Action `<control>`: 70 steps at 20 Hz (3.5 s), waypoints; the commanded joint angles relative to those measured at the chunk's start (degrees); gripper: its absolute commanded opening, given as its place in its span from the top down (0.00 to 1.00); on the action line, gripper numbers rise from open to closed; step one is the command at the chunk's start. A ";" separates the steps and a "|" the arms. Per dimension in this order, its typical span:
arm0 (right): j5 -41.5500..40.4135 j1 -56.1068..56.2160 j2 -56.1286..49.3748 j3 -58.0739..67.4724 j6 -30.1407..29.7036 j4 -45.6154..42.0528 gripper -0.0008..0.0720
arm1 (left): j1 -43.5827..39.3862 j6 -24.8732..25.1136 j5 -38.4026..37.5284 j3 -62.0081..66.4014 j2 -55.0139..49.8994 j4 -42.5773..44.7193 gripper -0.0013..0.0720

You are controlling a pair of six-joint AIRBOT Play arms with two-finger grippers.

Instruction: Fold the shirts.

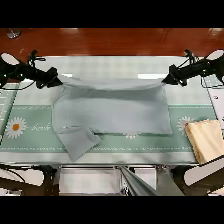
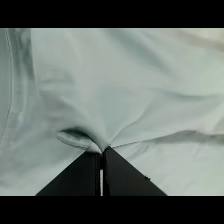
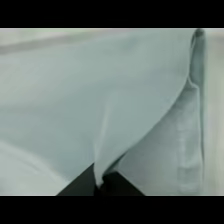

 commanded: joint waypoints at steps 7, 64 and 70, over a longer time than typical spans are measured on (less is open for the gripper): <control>1.60 0.28 0.04 -2.10 1.25 -6.10 0.95 | 0.42 1.20 -5.49 -0.33 -1.64 2.12 0.95; -1.73 -15.93 51.17 -64.67 1.44 -17.38 0.13 | 4.72 10.69 7.87 -60.28 37.83 -6.73 0.95; -3.52 -14.01 41.64 -58.80 -1.97 -9.05 0.13 | 4.70 14.10 7.43 -60.30 37.81 -6.71 0.95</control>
